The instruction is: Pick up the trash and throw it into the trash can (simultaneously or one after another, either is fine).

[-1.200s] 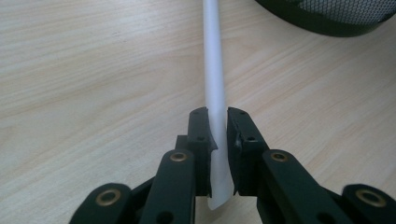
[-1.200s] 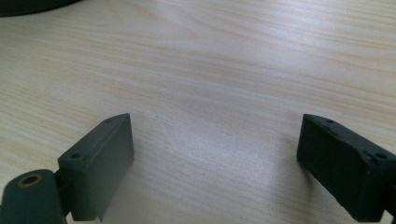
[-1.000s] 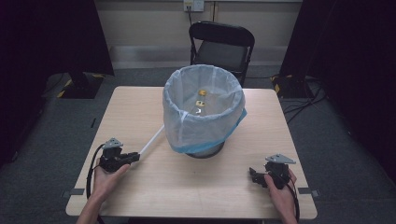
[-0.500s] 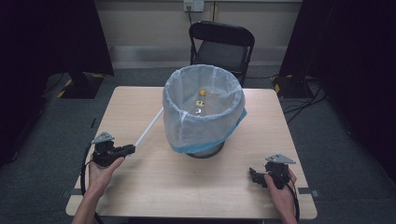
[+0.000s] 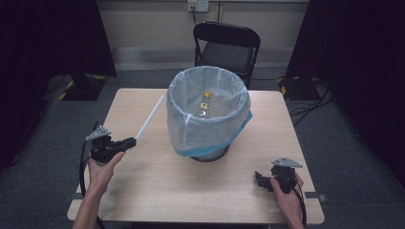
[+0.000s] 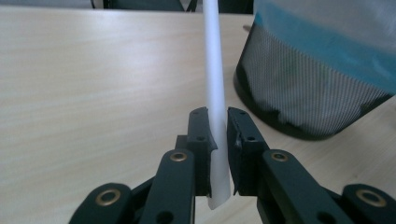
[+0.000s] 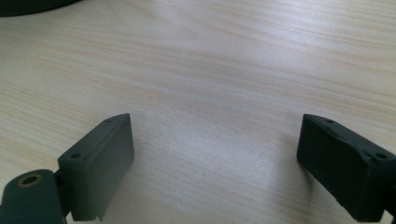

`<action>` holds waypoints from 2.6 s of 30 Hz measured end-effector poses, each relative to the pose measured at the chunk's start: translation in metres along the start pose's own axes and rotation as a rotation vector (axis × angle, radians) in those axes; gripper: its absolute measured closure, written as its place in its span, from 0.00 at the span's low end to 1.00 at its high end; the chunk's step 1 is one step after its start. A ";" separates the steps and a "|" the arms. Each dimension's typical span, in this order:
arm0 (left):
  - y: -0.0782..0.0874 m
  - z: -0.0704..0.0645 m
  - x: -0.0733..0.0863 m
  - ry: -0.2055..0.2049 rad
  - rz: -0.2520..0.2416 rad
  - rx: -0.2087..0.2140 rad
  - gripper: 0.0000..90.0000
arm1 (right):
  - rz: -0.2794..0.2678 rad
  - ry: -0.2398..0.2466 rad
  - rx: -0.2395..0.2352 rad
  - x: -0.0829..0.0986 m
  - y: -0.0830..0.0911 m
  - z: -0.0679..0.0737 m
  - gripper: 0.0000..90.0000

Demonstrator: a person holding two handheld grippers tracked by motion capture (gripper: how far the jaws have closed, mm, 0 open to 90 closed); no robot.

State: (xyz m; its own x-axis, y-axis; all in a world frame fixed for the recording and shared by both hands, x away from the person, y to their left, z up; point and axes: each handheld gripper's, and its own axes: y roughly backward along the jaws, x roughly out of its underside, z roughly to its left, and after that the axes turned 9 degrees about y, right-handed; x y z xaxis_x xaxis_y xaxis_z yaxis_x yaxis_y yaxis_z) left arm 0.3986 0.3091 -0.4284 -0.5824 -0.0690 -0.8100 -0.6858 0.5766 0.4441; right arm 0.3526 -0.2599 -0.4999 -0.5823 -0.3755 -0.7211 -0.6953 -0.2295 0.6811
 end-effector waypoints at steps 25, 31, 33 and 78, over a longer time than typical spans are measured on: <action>0.014 -0.020 -0.056 -0.024 -0.150 0.080 0.89 | 0.000 0.000 0.000 0.000 0.000 0.000 0.11; 0.018 -0.024 -0.062 -0.028 -0.172 0.102 0.89 | 0.000 0.000 0.000 0.000 0.000 0.000 0.11; 0.018 -0.024 -0.063 -0.028 -0.178 0.114 0.89 | 0.000 0.000 0.000 0.000 0.000 0.000 0.11; 0.022 -0.096 -0.130 -0.162 -0.294 0.301 0.89 | 0.000 0.000 0.000 0.000 0.000 0.000 0.11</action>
State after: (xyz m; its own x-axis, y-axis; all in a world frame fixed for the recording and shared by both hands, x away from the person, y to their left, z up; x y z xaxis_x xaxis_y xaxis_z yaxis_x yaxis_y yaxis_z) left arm 0.4166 0.2526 -0.2767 -0.2899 -0.1510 -0.9451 -0.6405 0.7643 0.0744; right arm 0.3526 -0.2599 -0.4999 -0.5822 -0.3757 -0.7211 -0.6953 -0.2296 0.6810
